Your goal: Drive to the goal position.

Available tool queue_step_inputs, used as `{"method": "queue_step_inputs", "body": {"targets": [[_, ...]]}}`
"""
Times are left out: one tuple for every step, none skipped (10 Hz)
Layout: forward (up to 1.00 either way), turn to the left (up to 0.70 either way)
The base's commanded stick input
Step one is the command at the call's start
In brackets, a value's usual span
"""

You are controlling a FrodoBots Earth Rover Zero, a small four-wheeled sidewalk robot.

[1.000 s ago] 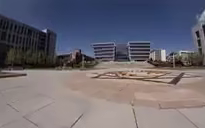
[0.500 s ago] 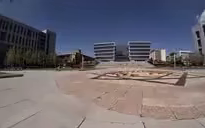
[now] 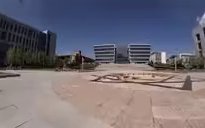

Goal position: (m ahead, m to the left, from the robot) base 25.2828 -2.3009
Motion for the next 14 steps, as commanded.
{"method": "queue_step_inputs", "body": {"targets": [[0.70,0.01],[0.70,0.01],[0.70,0.01],[0.70,0.01],[0.70,0.01],[0.70,0.01],[0.70,0.01],[0.70,0.01],[0.70,0.01],[0.70,0.01],[0.70,0.01],[0.70,0.01],[0.70,0.01],[0.70,0.01]]}}
